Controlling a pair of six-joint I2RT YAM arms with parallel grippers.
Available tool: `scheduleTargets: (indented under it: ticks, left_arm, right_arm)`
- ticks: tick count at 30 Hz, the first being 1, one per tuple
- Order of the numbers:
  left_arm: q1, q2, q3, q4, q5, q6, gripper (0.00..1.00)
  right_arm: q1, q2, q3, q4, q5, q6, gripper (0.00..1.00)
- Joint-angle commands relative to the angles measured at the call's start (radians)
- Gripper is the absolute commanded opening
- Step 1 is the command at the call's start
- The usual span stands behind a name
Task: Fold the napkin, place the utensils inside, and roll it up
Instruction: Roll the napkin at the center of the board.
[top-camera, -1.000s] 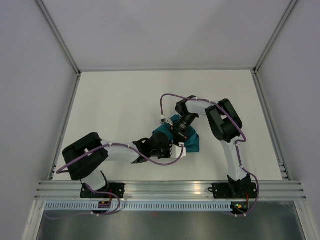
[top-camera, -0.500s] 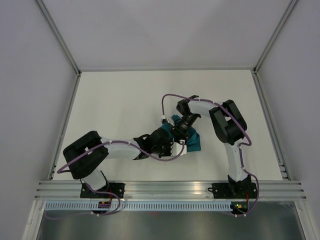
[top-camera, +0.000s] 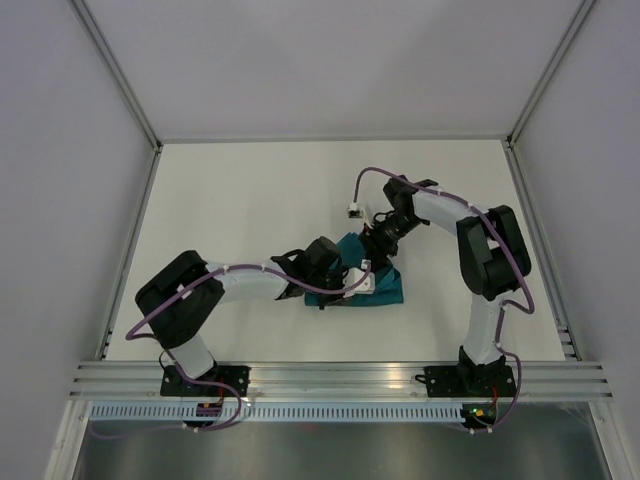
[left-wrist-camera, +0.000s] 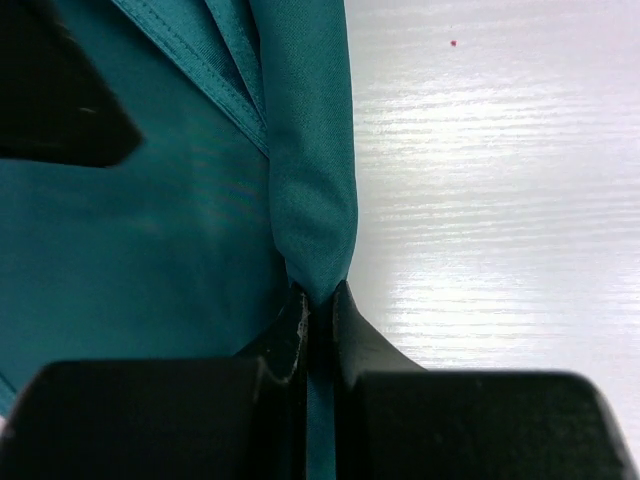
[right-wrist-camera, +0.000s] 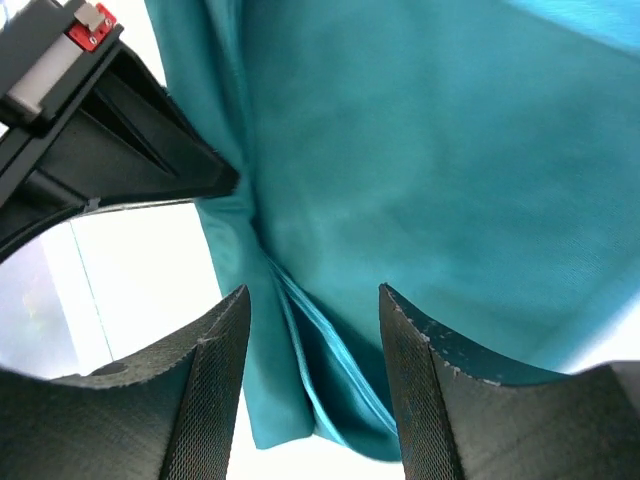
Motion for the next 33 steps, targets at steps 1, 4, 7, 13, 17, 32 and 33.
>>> scheduleTargets:
  ticks: [1, 4, 7, 13, 17, 32, 33]
  left_arm:
    - [0.023, 0.064, 0.066, -0.125, 0.141, -0.071, 0.02]
    - [0.058, 0.098, 0.12, -0.19, 0.205, -0.097, 0.02]
    - [0.095, 0.144, 0.174, -0.252, 0.26, -0.115, 0.02]
    - [0.147, 0.238, 0.281, -0.384, 0.377, -0.134, 0.02]
    - [0.177, 0.3, 0.339, -0.446, 0.437, -0.144, 0.02]
    - [0.245, 0.511, 0.528, -0.63, 0.572, -0.171, 0.02]
    - [0.247, 0.515, 0.531, -0.633, 0.576, -0.171, 0.02]
  right_arm:
    - [-0.055, -0.118, -0.045, 0.143, -0.021, 0.08, 0.6]
    - [-0.095, -0.187, -0.088, 0.188, -0.01, 0.088, 0.6]
    - [-0.135, -0.279, -0.158, 0.255, -0.003, 0.102, 0.6]
    - [-0.167, -0.497, -0.329, 0.393, 0.039, 0.097, 0.6]
    - [-0.163, -0.606, -0.416, 0.446, 0.053, 0.061, 0.61]
    - [0.277, -0.694, -0.648, 0.68, 0.464, -0.015, 0.63]
    - [0.297, -0.674, -0.648, 0.683, 0.485, -0.015, 0.63]
